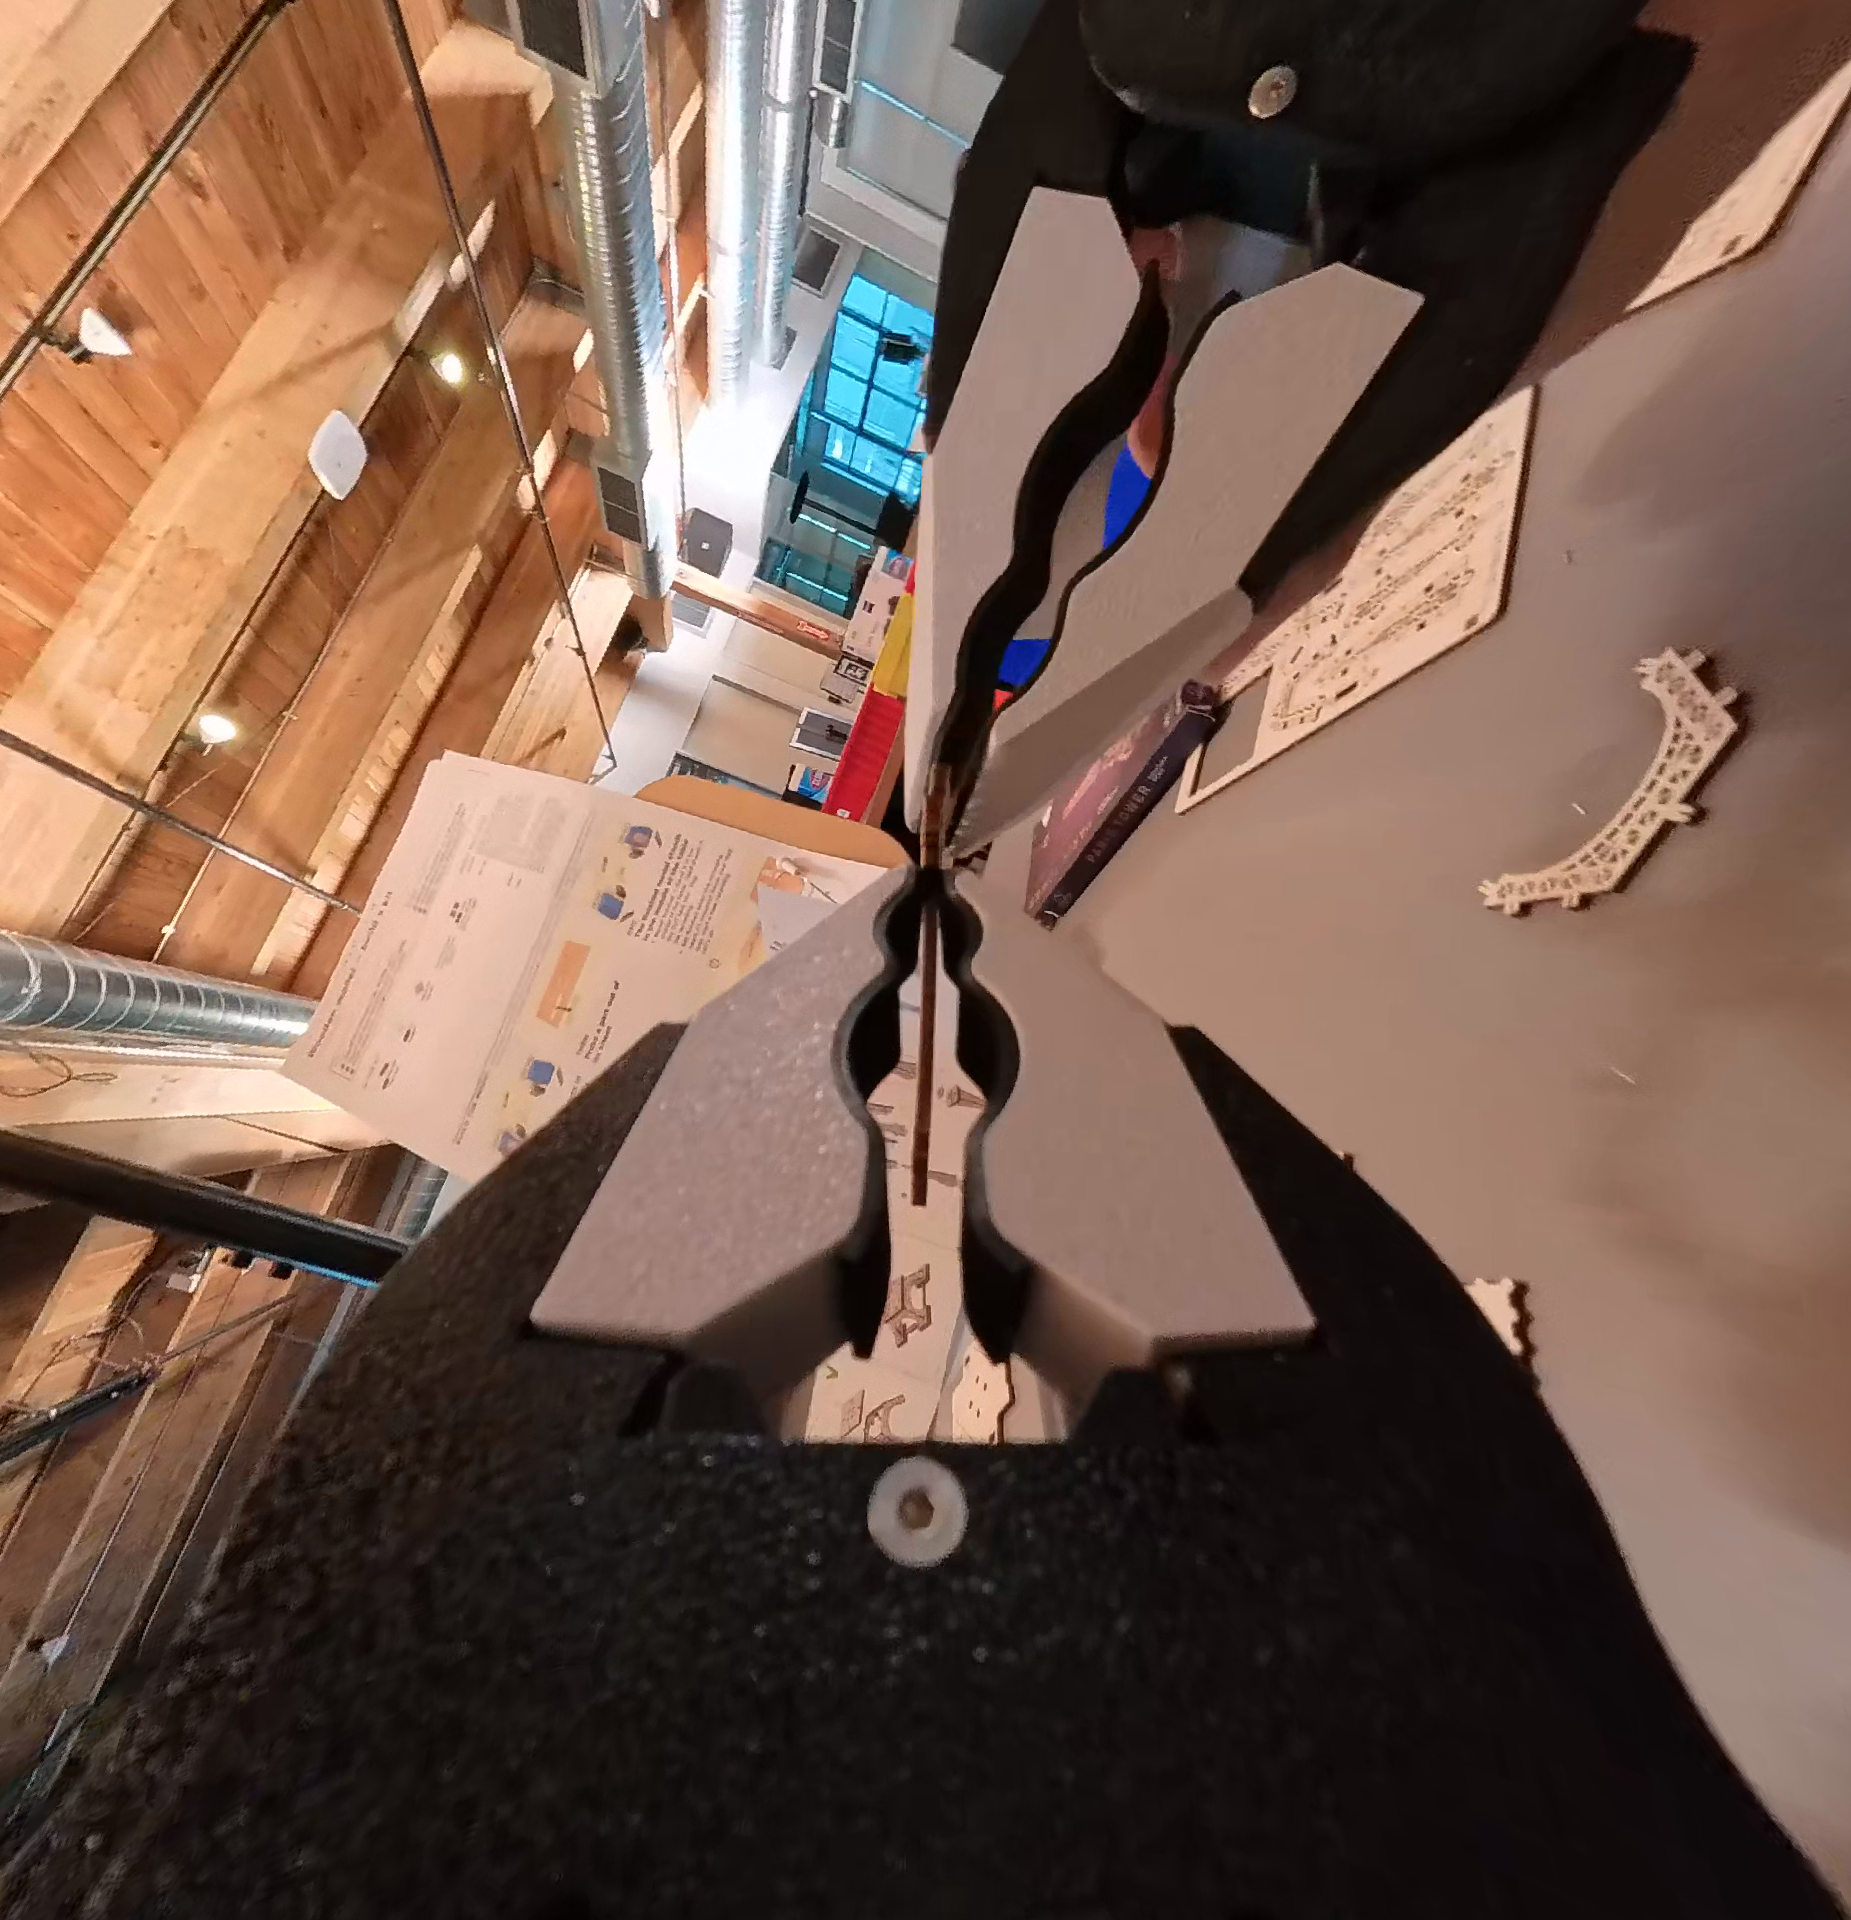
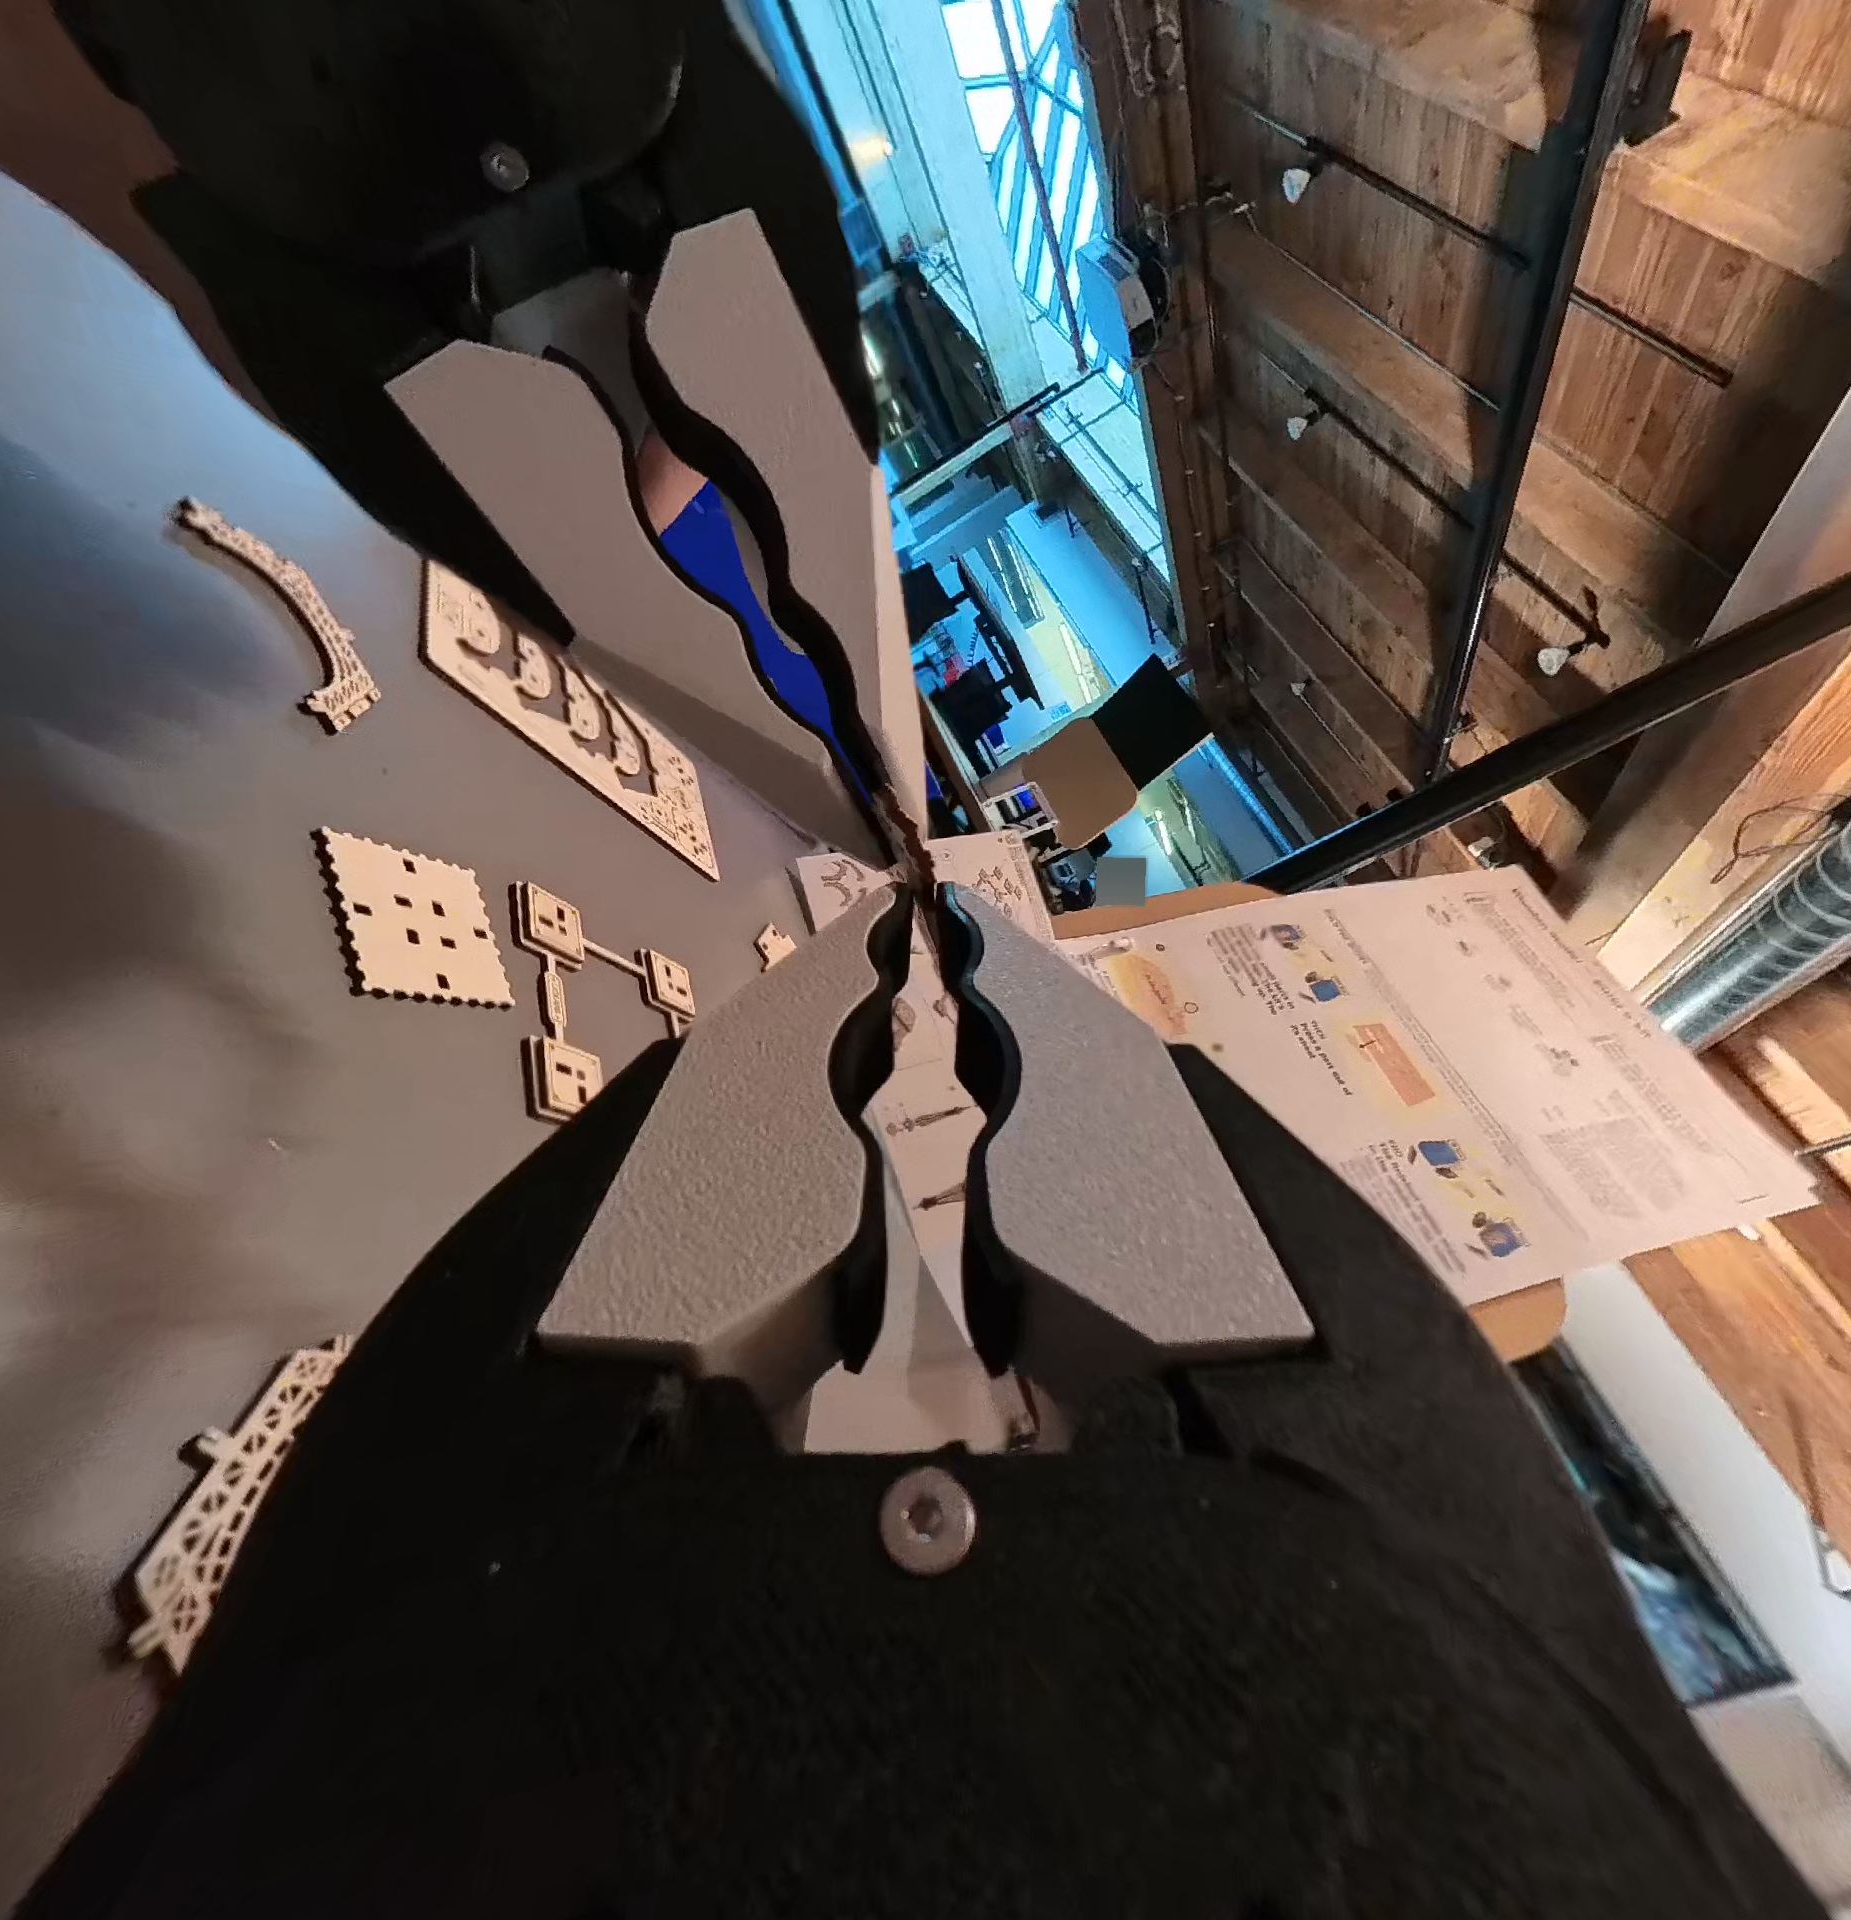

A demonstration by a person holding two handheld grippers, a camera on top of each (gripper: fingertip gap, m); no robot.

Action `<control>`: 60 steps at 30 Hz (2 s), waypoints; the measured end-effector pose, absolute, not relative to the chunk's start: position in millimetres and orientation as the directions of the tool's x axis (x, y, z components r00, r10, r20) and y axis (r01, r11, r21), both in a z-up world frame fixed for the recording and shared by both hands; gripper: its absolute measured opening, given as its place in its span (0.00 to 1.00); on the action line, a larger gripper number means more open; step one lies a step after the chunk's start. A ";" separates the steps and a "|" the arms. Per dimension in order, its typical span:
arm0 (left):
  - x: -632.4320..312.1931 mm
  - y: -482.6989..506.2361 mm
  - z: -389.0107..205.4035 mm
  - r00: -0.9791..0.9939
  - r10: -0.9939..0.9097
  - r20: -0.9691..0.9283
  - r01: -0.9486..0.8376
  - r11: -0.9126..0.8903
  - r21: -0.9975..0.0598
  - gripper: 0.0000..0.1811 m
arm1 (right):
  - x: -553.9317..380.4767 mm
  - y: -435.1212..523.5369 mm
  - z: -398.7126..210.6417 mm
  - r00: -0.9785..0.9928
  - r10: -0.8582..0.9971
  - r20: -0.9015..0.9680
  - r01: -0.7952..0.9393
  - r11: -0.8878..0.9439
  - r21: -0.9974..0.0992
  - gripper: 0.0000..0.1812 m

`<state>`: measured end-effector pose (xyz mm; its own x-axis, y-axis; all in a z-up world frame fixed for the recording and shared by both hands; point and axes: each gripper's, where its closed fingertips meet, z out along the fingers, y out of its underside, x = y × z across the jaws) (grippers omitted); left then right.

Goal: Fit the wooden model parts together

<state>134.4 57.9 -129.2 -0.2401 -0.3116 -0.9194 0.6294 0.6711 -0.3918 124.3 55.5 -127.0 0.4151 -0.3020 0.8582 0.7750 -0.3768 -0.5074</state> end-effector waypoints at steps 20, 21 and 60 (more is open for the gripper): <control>140.0 63.0 -120.9 -0.163 -0.368 -0.915 0.588 0.709 -0.389 0.00 | 127.6 59.9 -123.2 0.575 -0.426 0.699 0.644 -0.291 -0.707 0.00; 140.1 63.1 -120.5 -0.155 -0.365 -0.918 0.589 0.712 -0.383 0.00 | 127.7 60.0 -123.2 0.587 -0.430 0.686 0.636 -0.281 -0.719 0.00; 135.3 62.8 -107.9 0.037 -0.338 -0.940 0.614 0.750 -0.246 0.00 | 125.4 59.6 -111.3 0.534 -0.478 0.697 0.642 -0.308 -0.702 0.00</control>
<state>135.3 62.8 -107.9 0.0366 -0.3382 -0.9404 0.6144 0.7498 -0.2457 125.4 59.6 -111.3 0.5343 -0.4776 0.6975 0.6419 -0.3077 -0.7024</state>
